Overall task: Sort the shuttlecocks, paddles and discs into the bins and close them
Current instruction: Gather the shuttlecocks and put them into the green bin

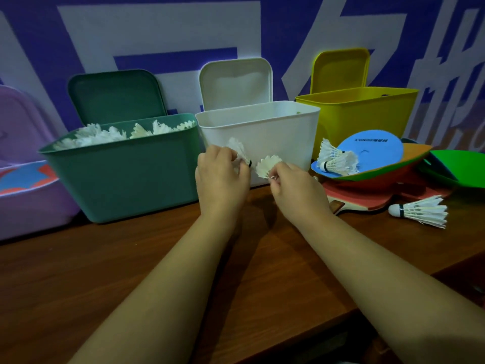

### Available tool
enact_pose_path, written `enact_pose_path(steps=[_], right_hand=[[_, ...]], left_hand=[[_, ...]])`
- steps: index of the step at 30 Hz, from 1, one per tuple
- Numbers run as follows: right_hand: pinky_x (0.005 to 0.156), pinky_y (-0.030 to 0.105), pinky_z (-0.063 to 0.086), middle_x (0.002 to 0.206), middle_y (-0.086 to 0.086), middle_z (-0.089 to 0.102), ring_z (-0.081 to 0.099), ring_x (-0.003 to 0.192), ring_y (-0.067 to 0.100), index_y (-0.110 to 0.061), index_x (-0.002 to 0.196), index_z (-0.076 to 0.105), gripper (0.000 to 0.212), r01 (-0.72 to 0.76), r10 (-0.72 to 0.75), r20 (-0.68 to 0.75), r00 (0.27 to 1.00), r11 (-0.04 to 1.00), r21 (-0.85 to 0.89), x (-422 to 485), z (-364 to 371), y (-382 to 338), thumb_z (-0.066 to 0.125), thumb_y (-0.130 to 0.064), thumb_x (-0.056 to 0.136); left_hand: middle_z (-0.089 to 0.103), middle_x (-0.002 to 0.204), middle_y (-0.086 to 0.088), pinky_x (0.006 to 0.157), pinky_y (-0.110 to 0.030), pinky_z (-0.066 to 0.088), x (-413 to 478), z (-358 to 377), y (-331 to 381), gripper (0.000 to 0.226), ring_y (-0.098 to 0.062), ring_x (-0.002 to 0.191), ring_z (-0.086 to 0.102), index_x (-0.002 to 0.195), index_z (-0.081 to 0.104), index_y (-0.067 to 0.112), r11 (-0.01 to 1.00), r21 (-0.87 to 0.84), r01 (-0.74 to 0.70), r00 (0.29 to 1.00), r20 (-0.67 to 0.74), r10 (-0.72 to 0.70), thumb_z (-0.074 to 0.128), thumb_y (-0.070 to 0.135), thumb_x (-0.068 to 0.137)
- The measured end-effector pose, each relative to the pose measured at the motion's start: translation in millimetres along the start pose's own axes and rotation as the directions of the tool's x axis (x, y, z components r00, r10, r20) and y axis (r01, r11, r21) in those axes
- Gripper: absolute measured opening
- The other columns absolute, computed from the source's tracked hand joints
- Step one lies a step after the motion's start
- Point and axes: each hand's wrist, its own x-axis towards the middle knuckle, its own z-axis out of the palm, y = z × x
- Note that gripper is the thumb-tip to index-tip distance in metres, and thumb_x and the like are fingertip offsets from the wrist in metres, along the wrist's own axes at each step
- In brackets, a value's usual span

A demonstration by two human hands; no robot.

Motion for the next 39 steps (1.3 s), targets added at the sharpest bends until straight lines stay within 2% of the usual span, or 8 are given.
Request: enact_pose_path(steps=[7, 14, 20, 26, 28, 32, 35, 39], right_hand=[[0.07, 0.039, 0.055, 0.096, -0.013, 0.06, 0.058, 0.082, 0.011, -0.029, 0.108, 0.062, 0.007, 0.157, -0.166, 0.016, 0.986, 0.955, 0.253, 8.8, -7.8, -42.7, 0.062, -0.034, 0.102], [0.064, 0.016, 0.045, 0.091, -0.015, 0.062, 0.057, 0.073, 0.004, -0.027, 0.108, 0.067, 0.007, 0.189, -0.141, -0.13, 0.981, 0.837, 0.513, 40.5, -12.1, -118.4, 0.067, -0.027, 0.102], [0.06, 0.009, 0.042, 0.082, -0.02, 0.059, 0.057, 0.073, 0.002, -0.032, 0.103, 0.065, 0.005, 0.15, -0.092, -0.13, 0.987, 0.81, 0.567, 58.1, 8.8, -143.9, 0.068, -0.029, 0.101], [0.066, 0.012, 0.046, 0.088, -0.014, 0.067, 0.062, 0.081, 0.003, -0.027, 0.105, 0.068, 0.003, 0.133, -0.001, -0.2, 0.98, 0.751, 0.647, 92.0, 15.6, -152.6, 0.067, -0.027, 0.101], [0.067, 0.01, 0.046, 0.088, -0.012, 0.068, 0.063, 0.083, 0.003, -0.026, 0.105, 0.068, 0.004, 0.141, 0.022, -0.229, 0.973, 0.73, 0.669, 106.5, 15.0, -158.8, 0.067, -0.027, 0.102], [0.068, 0.013, 0.048, 0.088, -0.009, 0.069, 0.064, 0.081, 0.006, -0.022, 0.106, 0.068, 0.006, 0.186, 0.034, -0.299, 0.954, 0.715, 0.674, 135.1, 14.4, -176.8, 0.065, -0.024, 0.102], [0.077, 0.029, 0.054, 0.09, -0.007, 0.071, 0.066, 0.085, 0.015, -0.021, 0.107, 0.071, 0.012, 0.19, -0.006, -0.29, 0.957, 0.767, 0.612, 158.9, 26.1, -187.0, 0.062, -0.027, 0.103], [0.098, 0.04, 0.047, 0.118, 0.001, 0.066, 0.053, 0.114, 0.035, -0.038, 0.127, 0.069, 0.029, 0.059, -0.058, -0.014, 0.998, 0.985, 0.159, 174.8, 50.6, -189.7, 0.052, -0.038, 0.104]], left_hand=[[0.055, 0.1, 0.0, 0.083, -0.036, 0.044, 39.7, -70.0, -41.8, 0.011, -0.024, 0.097, 0.051, 0.093, 0.064, 0.015, 0.97, -0.021, -0.243, 0.968, -0.062, 0.241, 0.07, 0.024, 0.092], [0.055, 0.108, 0.002, 0.088, -0.036, 0.051, 100.7, -148.0, -97.4, 0.016, -0.026, 0.101, 0.06, 0.104, 0.07, 0.016, 0.996, 0.013, -0.091, 0.972, -0.217, 0.092, 0.074, 0.017, 0.089], [0.068, 0.126, 0.003, 0.093, -0.038, 0.057, 133.6, -157.8, -127.4, 0.044, -0.02, 0.109, 0.066, 0.128, 0.07, 0.022, 0.936, -0.092, 0.339, 0.941, 0.047, -0.336, 0.063, 0.013, 0.086], [0.064, 0.113, 0.008, 0.071, -0.029, 0.048, 130.6, -147.9, -147.5, 0.033, -0.016, 0.08, 0.063, 0.107, 0.077, 0.031, 0.963, -0.018, 0.268, 0.962, 0.048, -0.267, 0.053, 0.013, 0.093], [0.06, 0.115, 0.004, 0.079, -0.029, 0.043, 132.1, -146.1, -153.6, 0.032, -0.017, 0.091, 0.059, 0.104, 0.079, 0.029, 0.976, 0.044, 0.216, 0.975, 0.04, -0.217, 0.052, 0.013, 0.095], [0.055, 0.118, 0.0, 0.09, -0.031, 0.04, 138.6, -150.3, -161.0, 0.031, -0.019, 0.103, 0.052, 0.109, 0.078, 0.025, 0.976, 0.125, 0.175, 0.976, 0.108, -0.189, 0.049, 0.022, 0.099], [0.056, 0.118, -0.009, 0.101, -0.042, 0.046, 140.6, -150.3, -165.3, 0.034, -0.033, 0.114, 0.053, 0.11, 0.076, 0.027, 0.968, 0.165, 0.187, 0.965, 0.154, -0.213, 0.046, 0.036, 0.1], [0.063, 0.085, -0.003, 0.081, -0.04, 0.043, 138.4, -150.1, -162.8, 0.044, -0.028, 0.093, 0.057, 0.082, 0.067, 0.025, 0.966, 0.236, 0.104, 0.972, 0.182, -0.149, 0.045, 0.058, 0.103]])
